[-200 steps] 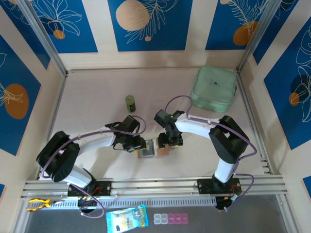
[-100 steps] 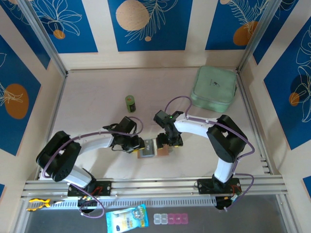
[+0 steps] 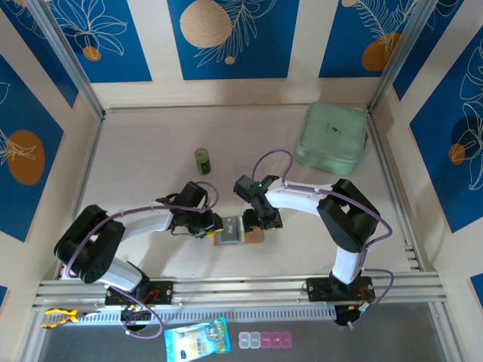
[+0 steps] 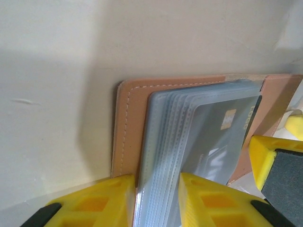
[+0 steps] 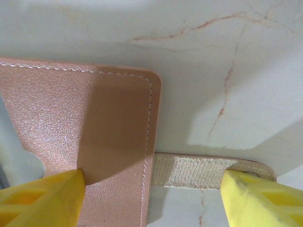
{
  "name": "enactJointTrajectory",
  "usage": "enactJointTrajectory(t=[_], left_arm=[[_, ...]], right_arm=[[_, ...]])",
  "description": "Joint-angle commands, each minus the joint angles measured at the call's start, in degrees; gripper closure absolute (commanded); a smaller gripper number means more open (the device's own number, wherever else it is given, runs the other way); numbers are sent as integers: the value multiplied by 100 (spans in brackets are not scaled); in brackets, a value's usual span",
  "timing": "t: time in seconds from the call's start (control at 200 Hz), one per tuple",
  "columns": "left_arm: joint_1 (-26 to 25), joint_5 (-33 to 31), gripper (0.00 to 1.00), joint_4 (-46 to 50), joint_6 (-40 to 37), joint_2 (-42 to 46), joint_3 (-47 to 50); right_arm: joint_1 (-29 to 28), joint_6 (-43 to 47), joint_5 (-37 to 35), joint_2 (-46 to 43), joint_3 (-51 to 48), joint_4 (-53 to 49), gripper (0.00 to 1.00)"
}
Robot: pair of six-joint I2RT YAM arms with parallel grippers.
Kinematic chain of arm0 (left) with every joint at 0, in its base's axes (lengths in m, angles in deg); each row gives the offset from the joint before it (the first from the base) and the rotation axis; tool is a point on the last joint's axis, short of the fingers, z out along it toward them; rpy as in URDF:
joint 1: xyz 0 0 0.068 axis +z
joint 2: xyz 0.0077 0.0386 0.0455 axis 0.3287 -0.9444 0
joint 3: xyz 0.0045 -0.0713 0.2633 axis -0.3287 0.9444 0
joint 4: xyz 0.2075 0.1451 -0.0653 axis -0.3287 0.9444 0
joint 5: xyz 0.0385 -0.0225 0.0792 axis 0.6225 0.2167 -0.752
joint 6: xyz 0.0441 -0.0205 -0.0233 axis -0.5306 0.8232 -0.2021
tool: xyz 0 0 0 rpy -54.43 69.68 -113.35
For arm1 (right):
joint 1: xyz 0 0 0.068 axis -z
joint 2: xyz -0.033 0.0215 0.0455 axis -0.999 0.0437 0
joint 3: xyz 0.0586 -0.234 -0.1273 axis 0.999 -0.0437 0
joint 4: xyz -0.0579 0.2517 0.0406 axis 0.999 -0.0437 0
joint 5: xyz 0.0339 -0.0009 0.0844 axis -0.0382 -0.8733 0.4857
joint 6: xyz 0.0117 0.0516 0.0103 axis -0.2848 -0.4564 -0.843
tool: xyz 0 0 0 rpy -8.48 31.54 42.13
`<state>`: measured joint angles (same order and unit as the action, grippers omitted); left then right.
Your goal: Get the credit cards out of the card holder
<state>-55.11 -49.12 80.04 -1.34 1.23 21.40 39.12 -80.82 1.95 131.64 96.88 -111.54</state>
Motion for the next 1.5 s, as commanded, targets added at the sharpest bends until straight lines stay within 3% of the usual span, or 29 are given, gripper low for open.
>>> enactJointTrajectory(t=[0.0, 0.215, 0.39, 0.83, 1.266, 1.496], left_arm=[[71, -291, 69, 288, 22, 143, 156], [76, -439, 69, 661, -139, 490, -115], [66, -180, 70, 534, -86, 489, -240], [-123, 121, 83, 236, -54, 173, -486], [-186, 182, 91, 58, -46, -101, -409], [-179, 60, 92, 155, -52, -146, -337]], right_arm=[[-35, -102, -67, -1, -33, -241, 26], [23, -161, 218, -713, -25, 66, 26], [28, -102, 371, -890, 199, -5, 30], [66, -400, 2224, -912, -128, 1554, 45], [206, -390, 2588, -548, -532, 2283, 68], [238, -318, 2525, -363, -519, 2150, 70]])
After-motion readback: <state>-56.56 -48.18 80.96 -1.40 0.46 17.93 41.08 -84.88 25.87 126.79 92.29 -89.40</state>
